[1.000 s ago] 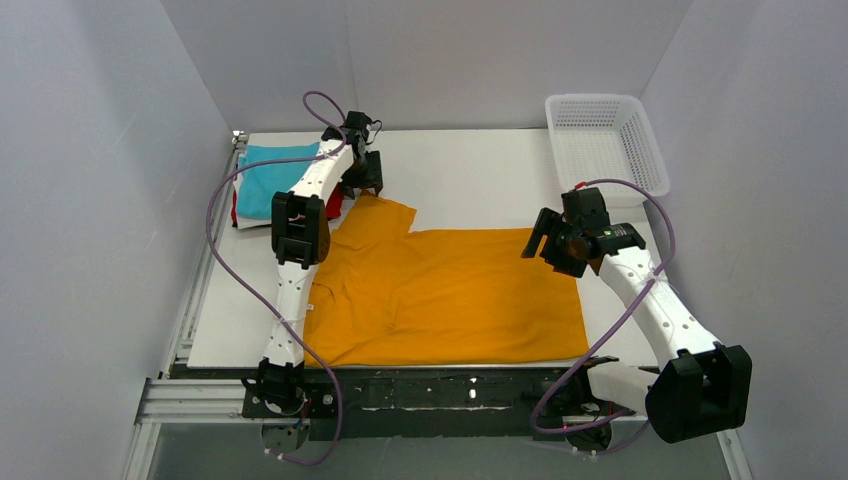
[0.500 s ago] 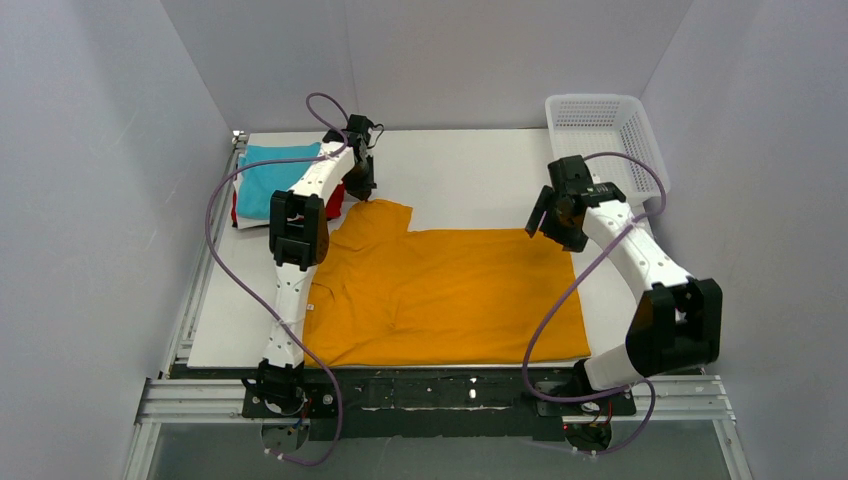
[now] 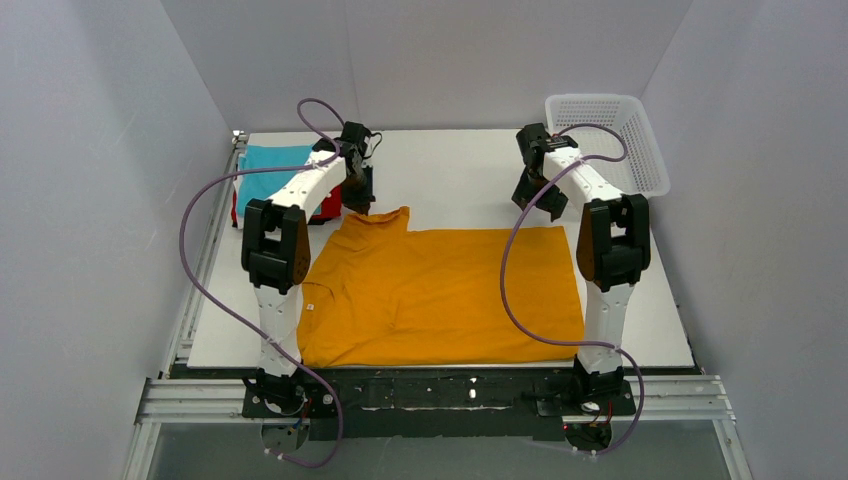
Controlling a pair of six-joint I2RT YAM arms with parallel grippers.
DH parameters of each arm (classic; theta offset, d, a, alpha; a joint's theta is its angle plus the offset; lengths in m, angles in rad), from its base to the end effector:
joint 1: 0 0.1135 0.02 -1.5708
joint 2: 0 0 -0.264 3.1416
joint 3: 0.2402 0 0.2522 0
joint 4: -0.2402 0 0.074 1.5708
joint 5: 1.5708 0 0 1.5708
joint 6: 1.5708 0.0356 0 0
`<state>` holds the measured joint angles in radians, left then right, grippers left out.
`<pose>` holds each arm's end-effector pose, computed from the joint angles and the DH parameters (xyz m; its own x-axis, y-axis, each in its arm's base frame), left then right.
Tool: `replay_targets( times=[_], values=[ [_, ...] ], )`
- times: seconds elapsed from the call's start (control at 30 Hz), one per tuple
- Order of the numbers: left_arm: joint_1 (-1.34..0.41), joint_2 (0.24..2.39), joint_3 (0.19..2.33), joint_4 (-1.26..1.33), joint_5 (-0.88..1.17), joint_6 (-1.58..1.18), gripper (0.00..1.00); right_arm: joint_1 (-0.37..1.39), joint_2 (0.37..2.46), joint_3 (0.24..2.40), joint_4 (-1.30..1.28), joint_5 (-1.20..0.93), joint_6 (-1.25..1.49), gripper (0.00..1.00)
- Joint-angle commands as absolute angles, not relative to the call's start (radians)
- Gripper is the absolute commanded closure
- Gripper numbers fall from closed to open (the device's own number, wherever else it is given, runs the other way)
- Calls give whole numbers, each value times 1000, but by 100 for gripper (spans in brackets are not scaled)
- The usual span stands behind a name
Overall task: Fold and stack the t-shirts
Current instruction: Grab the side of the flattened tshirt furthest away from the robot with both arms
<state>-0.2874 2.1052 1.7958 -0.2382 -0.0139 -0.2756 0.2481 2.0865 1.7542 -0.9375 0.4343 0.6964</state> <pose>0.4793 -0.1412 0.2662 -0.5545 -0.1198 -0.8235 0.1259 0.9661 -0.2254 0.4233 0.0918 0.2185 -0.7755 0.4038 -0.4852 0.5157 0.8486 -0.1181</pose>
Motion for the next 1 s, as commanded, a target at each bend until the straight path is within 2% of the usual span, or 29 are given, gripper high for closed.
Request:
replay_targets(
  times=[0.0,0.27,0.5,0.77,0.97],
  values=[
    [-286,1949,1663,-243,17,-337,100,260,2155,1852,-1032,530,782,22],
    [-287,1821,1476,-168,77,-406,100,290,2244,1878,-1044,540,812,22],
    [-287,1715,1351,-142,94,-432,100,297,2233,1784,-1049,558,839,24],
    [-288,1597,1236,-112,113,-460,100,298,2117,1610,-1016,597,869,34],
    [-288,1553,1217,-127,120,-472,100,286,2089,1565,-985,606,880,47]
  ],
)
